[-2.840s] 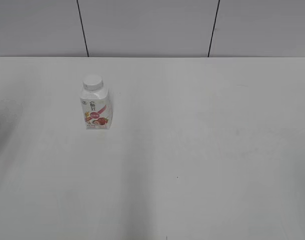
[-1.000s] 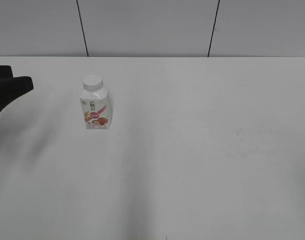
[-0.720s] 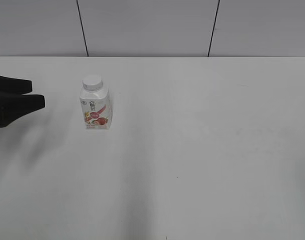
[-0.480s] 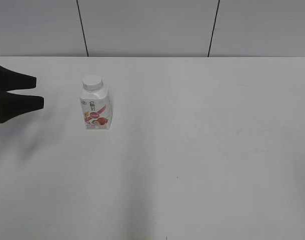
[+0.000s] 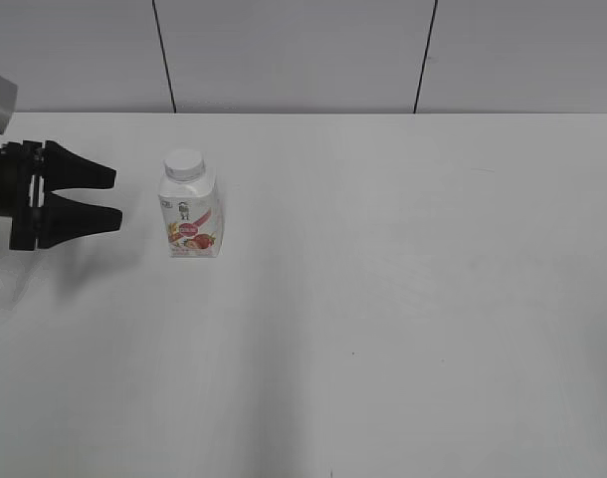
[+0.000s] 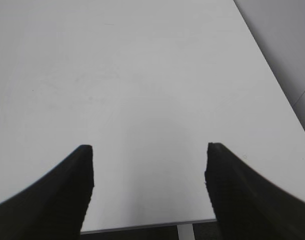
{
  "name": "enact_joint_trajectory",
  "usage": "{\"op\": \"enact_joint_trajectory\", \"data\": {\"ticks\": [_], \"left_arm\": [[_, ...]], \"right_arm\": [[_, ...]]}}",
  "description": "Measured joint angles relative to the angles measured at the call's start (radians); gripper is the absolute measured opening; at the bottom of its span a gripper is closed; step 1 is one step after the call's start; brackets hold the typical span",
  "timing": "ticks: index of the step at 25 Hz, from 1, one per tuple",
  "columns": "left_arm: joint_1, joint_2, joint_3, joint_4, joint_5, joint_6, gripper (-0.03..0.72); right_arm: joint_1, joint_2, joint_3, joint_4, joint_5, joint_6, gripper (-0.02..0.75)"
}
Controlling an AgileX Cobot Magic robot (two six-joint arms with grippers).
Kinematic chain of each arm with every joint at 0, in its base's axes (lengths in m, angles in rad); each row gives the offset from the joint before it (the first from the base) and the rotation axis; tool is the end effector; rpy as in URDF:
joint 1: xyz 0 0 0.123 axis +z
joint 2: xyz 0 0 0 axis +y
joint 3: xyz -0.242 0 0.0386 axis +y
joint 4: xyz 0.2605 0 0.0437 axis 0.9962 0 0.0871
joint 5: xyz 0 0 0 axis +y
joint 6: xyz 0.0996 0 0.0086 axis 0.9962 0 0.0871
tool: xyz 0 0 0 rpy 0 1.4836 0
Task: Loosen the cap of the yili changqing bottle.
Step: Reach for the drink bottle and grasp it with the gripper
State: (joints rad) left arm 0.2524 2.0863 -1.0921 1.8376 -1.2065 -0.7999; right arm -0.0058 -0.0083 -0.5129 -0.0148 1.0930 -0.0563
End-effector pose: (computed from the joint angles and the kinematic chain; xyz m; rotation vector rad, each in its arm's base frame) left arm 0.3461 -0.0038 0.0767 1.2106 1.7508 -0.8479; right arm 0.0502 -0.0016 0.2805 -0.0507 2.0552 -0.0563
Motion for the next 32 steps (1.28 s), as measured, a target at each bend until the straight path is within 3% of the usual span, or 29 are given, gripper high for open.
{"op": "enact_joint_trajectory", "data": {"ticks": [12, 26, 32], "left_arm": [[-0.051, 0.152, -0.143, 0.002, 0.002, -0.027, 0.550], [-0.089, 0.152, -0.150, 0.003, 0.003, -0.029, 0.531], [-0.115, 0.152, -0.150, 0.004, 0.005, -0.029, 0.485]], "right_arm": [[0.000, 0.000, 0.000, 0.000, 0.000, 0.000, 0.552], [0.000, 0.000, 0.000, 0.000, 0.000, 0.000, 0.552], [0.000, 0.000, 0.000, 0.000, 0.000, 0.000, 0.552]]}}
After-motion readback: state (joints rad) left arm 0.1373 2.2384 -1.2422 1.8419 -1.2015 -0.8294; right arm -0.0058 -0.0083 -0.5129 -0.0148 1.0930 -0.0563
